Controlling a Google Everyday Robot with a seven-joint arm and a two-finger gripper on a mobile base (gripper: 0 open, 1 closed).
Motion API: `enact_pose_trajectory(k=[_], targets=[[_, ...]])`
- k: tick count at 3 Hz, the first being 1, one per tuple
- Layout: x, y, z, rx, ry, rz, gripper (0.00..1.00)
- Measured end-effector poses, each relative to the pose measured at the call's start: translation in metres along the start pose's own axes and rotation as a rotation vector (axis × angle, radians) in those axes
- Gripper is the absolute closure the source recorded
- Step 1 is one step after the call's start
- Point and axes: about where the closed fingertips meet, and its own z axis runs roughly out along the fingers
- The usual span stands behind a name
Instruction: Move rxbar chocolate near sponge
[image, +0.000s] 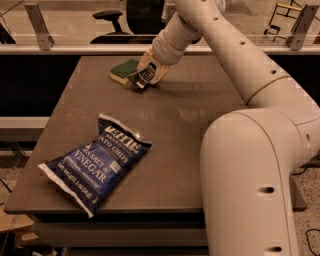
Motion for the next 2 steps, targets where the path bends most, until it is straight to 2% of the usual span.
enact_pose_trajectory(k=[1, 2], targets=[[-0.0005, 0.0002, 0.0041, -0.003, -0.004, 0.000, 0.12], [-0.0019, -0.0033, 0.0018, -0.005, -0.007, 0.000, 0.00]])
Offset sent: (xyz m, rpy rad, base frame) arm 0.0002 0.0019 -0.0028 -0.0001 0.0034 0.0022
